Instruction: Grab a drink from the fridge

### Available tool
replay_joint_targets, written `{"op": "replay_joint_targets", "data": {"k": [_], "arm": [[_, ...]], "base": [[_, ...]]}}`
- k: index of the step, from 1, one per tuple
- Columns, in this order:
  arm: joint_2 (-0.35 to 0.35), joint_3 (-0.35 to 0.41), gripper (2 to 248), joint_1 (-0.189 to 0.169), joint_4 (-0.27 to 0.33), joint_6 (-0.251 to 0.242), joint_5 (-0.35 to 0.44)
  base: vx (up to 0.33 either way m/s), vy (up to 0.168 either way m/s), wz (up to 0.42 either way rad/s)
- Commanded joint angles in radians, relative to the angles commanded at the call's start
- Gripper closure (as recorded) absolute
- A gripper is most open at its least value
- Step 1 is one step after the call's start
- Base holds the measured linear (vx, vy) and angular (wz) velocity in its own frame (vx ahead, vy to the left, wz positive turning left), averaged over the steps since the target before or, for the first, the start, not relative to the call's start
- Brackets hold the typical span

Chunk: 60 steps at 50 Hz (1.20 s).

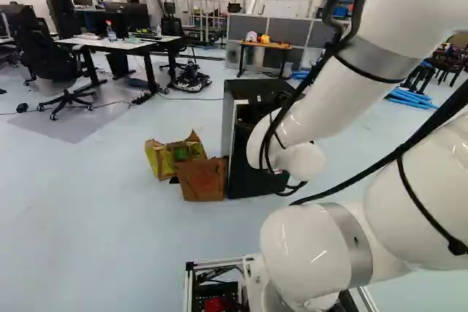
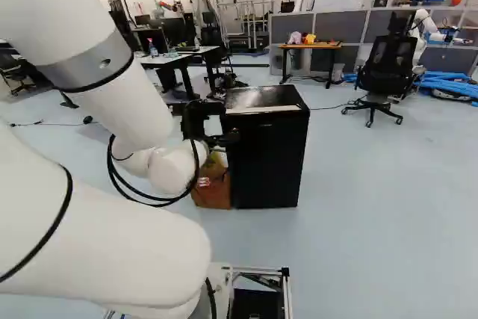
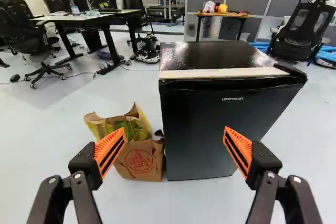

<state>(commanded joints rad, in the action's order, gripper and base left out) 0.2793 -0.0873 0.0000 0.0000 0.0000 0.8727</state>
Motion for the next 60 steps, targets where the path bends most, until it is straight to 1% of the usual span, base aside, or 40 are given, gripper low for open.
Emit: {"op": "replay_joint_targets", "data": {"k": [60], "arm": [[0.0, 0.0, 3, 0.0, 0.0, 0.0, 0.0]], "base": [[0.009, -0.005, -0.007]]}}
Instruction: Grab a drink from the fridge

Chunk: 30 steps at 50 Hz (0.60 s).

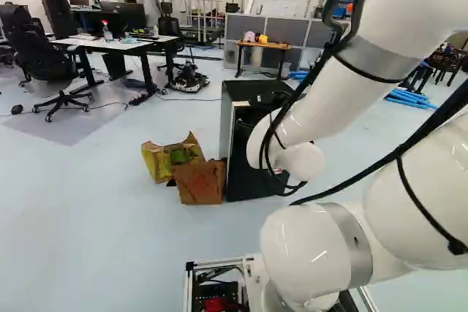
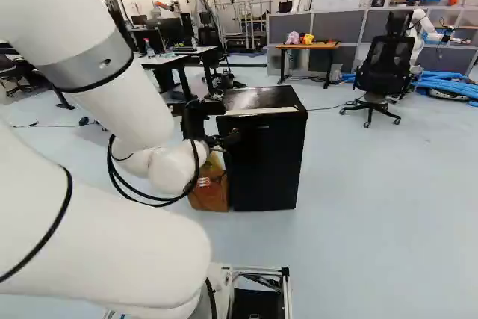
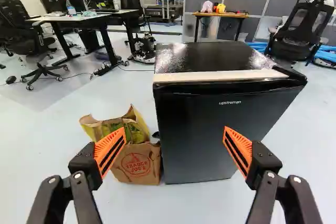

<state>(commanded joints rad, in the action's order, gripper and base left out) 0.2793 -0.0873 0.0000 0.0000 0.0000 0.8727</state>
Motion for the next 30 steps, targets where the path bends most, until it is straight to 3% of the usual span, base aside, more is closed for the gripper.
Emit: {"op": "replay_joint_targets", "data": {"k": [30], "arm": [[0.0, 0.0, 3, 0.0, 0.0, 0.0, 0.0]], "base": [[0.013, 0.006, 0.005]]}}
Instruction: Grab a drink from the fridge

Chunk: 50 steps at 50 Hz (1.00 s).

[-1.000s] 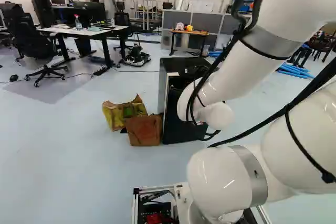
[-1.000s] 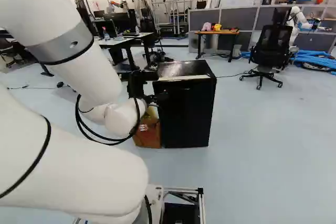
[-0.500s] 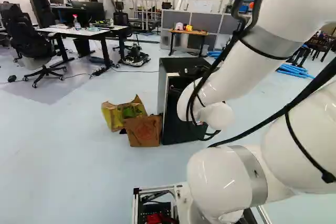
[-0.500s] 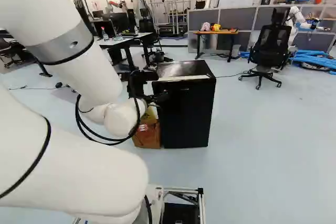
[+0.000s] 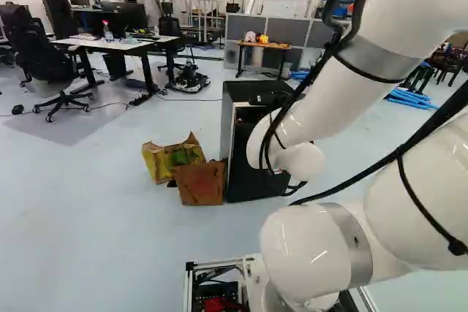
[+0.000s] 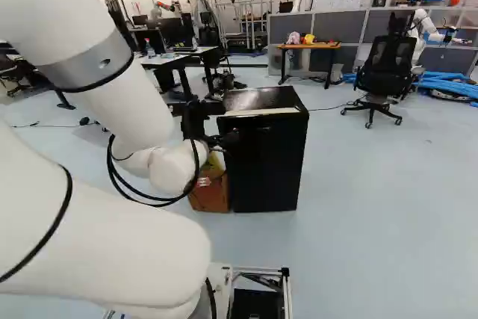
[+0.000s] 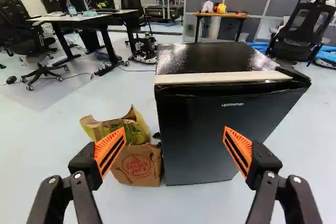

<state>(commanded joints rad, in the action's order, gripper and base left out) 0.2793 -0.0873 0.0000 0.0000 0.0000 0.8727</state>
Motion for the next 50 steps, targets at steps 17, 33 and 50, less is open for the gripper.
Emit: {"op": "replay_joint_targets", "data": {"k": [17, 33, 50], "arm": [[0.0, 0.0, 3, 0.0, 0.0, 0.0, 0.0], [0.0, 0.0, 3, 0.0, 0.0, 0.0, 0.0], [-0.01, -0.009, 3, 0.009, 0.0, 0.0, 0.0]], "base": [[0.0, 0.0, 0.0], [0.0, 0.0, 0.0], [0.0, 0.0, 0.0]]}}
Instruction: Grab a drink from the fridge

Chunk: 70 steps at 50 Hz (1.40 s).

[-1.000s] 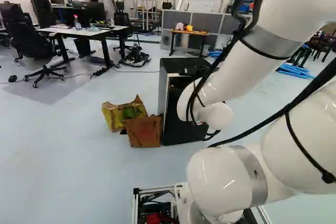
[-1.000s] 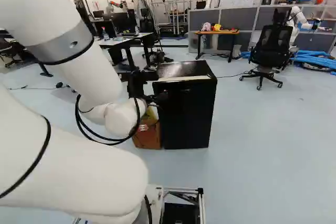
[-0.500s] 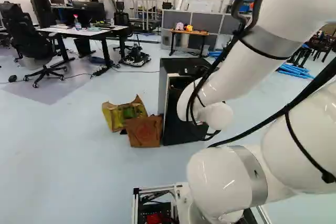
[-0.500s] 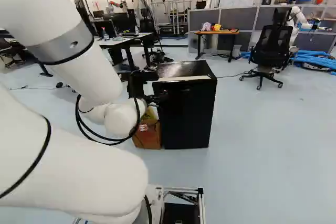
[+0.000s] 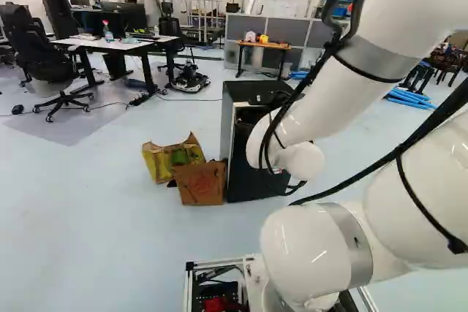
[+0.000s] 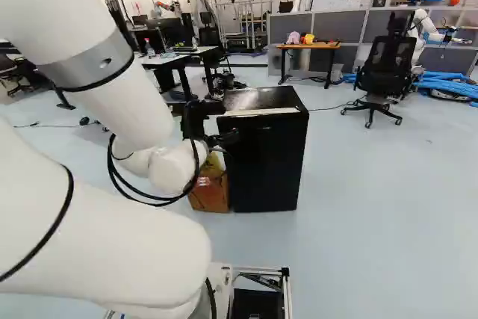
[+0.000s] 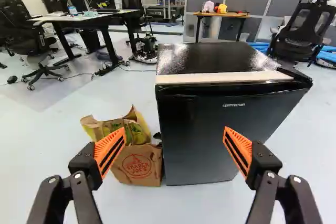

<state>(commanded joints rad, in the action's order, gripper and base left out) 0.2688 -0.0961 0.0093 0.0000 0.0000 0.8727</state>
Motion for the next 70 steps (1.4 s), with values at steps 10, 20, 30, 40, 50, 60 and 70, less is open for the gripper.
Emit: {"op": "replay_joint_targets", "data": {"k": [10, 20, 30, 40, 50, 60, 70], "arm": [[-0.023, -0.02, 3, 0.019, -0.021, 0.0, 0.0], [-0.047, -0.04, 3, 0.042, -0.062, 0.0, 0.0], [-0.068, -0.059, 3, 0.067, -0.106, 0.0, 0.0], [-0.092, -0.081, 3, 0.09, -0.165, 0.0, 0.0], [-0.121, -0.108, 3, 0.108, -0.231, 0.0, 0.0], [-0.147, -0.132, 3, 0.125, -0.291, 0.0, 0.0], [-0.17, -0.154, 3, 0.143, -0.343, 0.0, 0.0]], "base": [[0.0, 0.0, 0.0], [0.0, 0.0, 0.0], [0.0, 0.0, 0.0], [0.0, 0.0, 0.0], [0.0, 0.0, 0.0], [0.0, 0.0, 0.0], [0.0, 0.0, 0.0]]}}
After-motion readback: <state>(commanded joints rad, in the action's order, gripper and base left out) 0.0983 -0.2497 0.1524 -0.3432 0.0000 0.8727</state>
